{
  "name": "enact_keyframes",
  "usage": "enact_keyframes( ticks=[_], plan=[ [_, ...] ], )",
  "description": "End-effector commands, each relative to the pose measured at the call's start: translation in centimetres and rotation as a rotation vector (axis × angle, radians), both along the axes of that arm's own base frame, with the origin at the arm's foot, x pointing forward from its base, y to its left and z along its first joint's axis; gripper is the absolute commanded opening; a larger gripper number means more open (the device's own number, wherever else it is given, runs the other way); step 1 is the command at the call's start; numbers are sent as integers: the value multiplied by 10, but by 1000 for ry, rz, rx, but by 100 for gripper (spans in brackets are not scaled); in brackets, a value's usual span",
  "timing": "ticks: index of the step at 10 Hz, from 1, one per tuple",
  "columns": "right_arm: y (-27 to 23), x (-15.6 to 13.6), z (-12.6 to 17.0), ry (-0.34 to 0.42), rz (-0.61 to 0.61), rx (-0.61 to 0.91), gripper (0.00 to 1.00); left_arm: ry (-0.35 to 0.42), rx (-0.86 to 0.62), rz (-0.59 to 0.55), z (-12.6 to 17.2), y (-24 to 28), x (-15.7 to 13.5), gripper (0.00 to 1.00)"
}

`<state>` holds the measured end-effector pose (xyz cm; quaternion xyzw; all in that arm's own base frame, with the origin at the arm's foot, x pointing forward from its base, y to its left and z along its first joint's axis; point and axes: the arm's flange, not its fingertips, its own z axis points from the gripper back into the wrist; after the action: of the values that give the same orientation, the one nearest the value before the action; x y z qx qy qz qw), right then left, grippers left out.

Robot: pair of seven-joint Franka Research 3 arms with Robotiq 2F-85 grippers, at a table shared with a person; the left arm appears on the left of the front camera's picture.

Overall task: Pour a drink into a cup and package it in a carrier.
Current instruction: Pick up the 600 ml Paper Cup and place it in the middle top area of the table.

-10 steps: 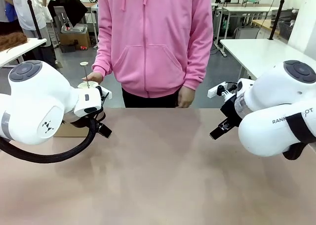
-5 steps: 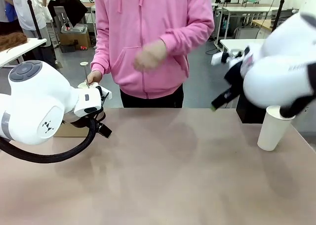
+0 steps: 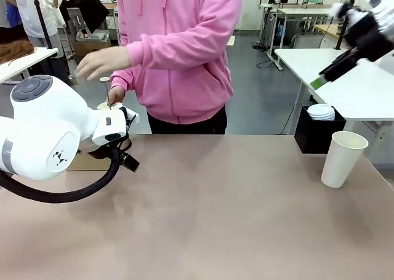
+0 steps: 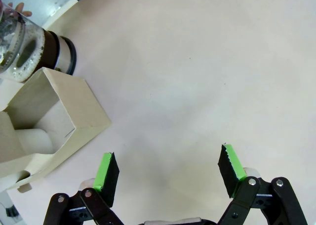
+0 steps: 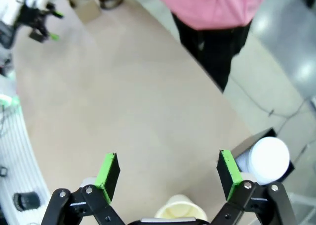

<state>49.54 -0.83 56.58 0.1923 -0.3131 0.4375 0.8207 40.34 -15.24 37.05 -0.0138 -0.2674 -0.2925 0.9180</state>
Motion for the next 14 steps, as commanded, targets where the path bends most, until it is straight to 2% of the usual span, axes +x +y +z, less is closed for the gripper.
enact_keyframes(
  ticks=[1, 2, 3, 5, 6, 11, 12, 14],
  plan=[
    [-53, 36, -40, -51, 113, 132, 100, 0, -1, 0, 0, 0, 0, 100],
    [-78, 40, -58, -86, 138, 220, 100, 0, -1, 0, 0, 0, 0, 100],
    [-100, 43, -77, -85, 133, 296, 100, 0, -1, 0, 0, 0, 0, 100],
    [-111, 44, -100, -112, 83, 325, 100, 0, -1, 0, 0, 0, 0, 100],
    [-108, 26, -87, -116, 87, 275, 100, 0, -1, 0, 0, 0, 0, 100],
    [-109, 29, -90, -128, 105, 295, 100, 0, -1, 0, 0, 0, 0, 100],
    [-145, 32, -94, -140, 207, 397, 100, 0, -1, 0, 0, 0, 0, 100],
    [-227, 27, -126, -206, 255, 575, 100, 0, -1, 0, 0, 0, 0, 100]
  ],
)
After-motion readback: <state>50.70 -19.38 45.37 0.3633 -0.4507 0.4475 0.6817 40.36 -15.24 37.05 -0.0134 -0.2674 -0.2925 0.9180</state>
